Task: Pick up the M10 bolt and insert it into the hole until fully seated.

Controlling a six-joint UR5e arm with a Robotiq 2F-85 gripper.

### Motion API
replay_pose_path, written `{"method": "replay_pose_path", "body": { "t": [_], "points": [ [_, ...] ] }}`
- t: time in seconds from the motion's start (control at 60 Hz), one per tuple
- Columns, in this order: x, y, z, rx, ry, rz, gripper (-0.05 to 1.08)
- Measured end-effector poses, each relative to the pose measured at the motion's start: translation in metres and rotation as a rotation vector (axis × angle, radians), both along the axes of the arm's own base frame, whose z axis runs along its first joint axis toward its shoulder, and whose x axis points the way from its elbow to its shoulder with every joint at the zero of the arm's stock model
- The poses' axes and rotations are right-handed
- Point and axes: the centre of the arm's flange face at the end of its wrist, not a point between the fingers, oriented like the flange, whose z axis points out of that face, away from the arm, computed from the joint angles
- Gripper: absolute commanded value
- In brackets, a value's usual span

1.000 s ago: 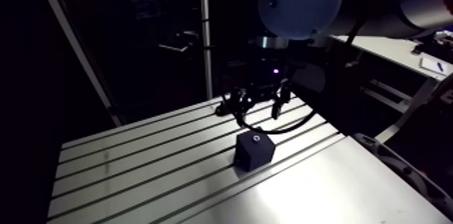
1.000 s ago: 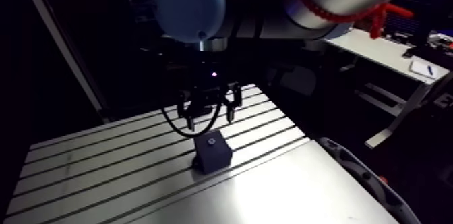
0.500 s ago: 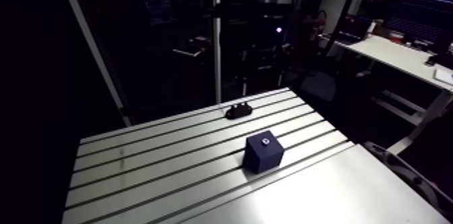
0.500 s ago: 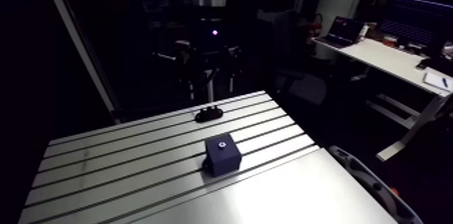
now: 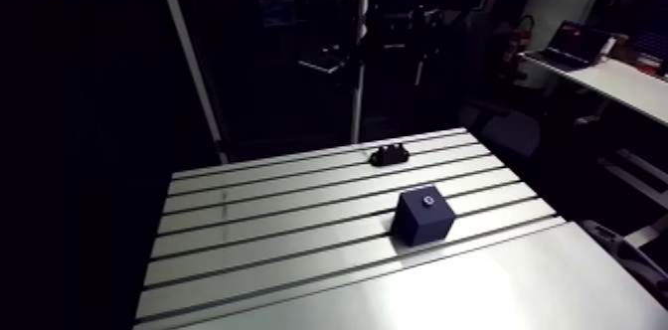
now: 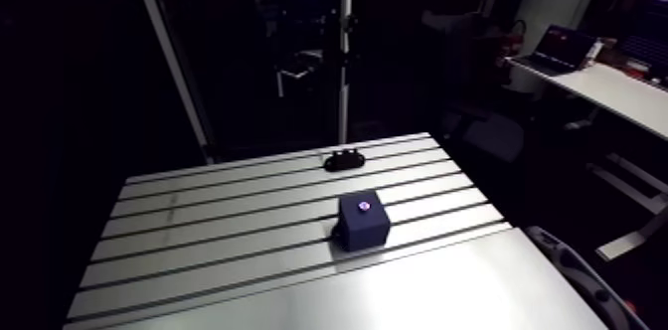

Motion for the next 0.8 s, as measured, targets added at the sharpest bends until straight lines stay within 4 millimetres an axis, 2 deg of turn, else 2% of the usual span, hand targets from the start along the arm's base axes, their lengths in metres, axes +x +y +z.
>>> {"method": "replay_pose_path", "body": {
  "t": [0.183,0.367,0.567,0.8],
  "points": [
    [-0.001,-0.032,0.014,0.014,-0.002,0.013,0.00],
    [0.010,-0.059,0.022,0.026,-0.005,0.021,0.00],
    [0.017,-0.069,0.024,0.029,0.004,0.011,0.00],
    [0.014,-0.072,0.033,0.032,0.029,0.000,0.00]
  ]
}}
